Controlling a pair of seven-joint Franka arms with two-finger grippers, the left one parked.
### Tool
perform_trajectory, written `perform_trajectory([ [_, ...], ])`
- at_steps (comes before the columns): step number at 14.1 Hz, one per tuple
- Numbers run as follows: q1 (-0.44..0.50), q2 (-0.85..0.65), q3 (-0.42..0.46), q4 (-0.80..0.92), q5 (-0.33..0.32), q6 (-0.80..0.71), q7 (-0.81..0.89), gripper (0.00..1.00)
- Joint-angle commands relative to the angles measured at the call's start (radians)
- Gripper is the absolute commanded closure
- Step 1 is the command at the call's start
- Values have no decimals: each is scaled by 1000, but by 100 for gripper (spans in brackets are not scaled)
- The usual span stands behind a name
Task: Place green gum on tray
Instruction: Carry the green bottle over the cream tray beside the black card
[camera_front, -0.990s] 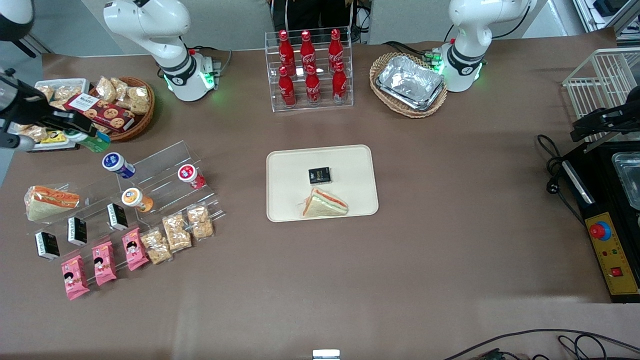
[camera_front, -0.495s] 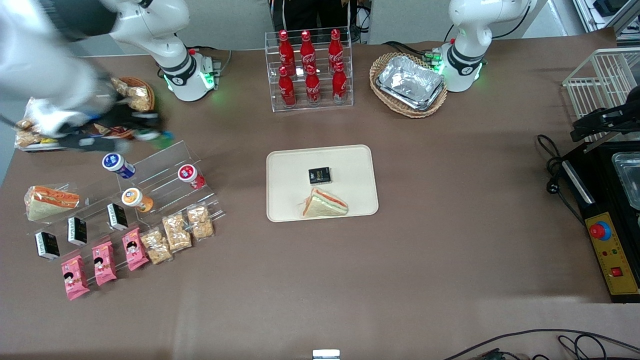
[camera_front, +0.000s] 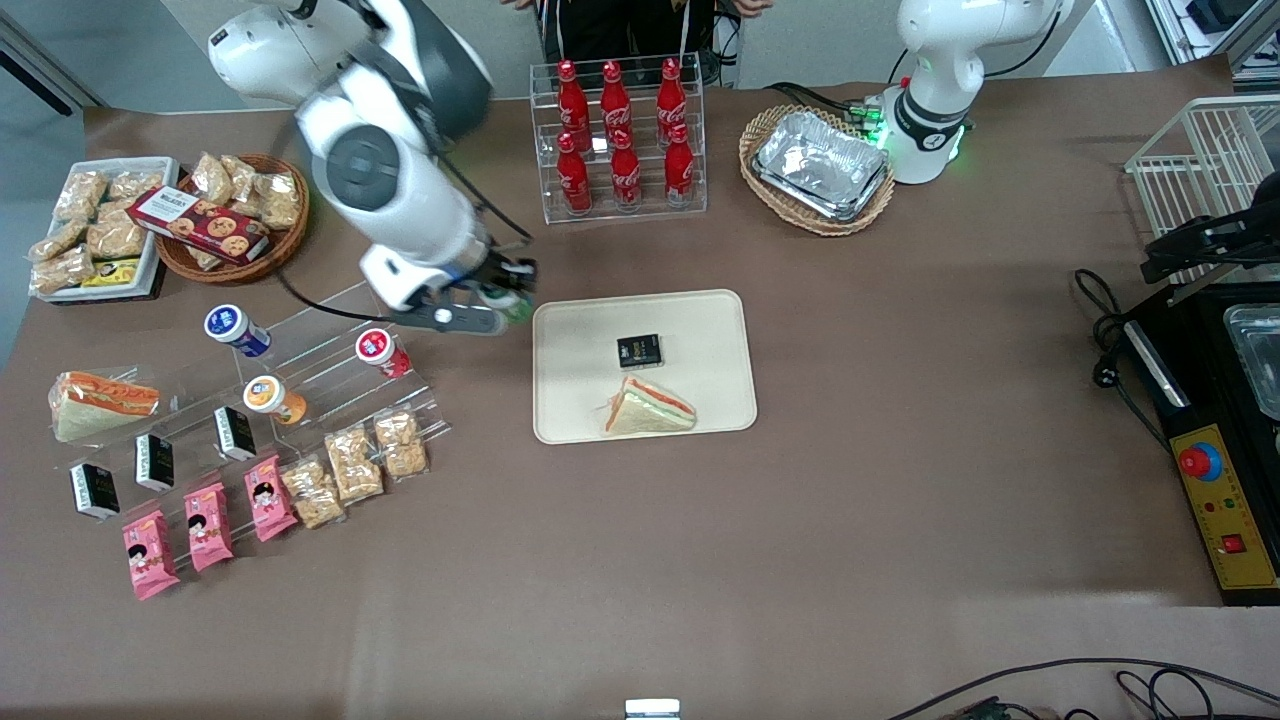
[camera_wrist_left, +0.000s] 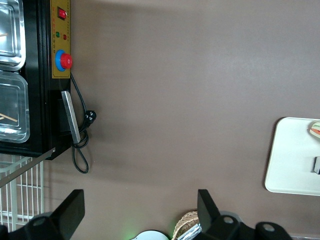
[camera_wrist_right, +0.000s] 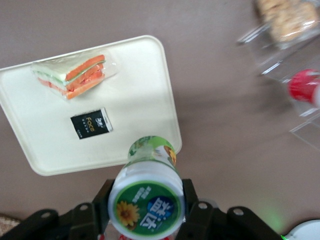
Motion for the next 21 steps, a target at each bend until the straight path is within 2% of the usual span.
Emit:
perform_trajectory([
  [1,81,40,-16,-149,21,242,82,49],
  [7,153,261,-17,-182,16,510,104,49],
  [12,154,311,-16,-183,16,561,99,49],
  [13,151,311,-16,-183,16,561,93,46],
  [14,148,311,-17,-182,16,561,93,21],
  [15,142,311,-17,-182,17,558,94,2],
  [19,130,268,-31,-176,17,525,81,1],
  [21,64,199,-40,-168,19,429,14,1],
])
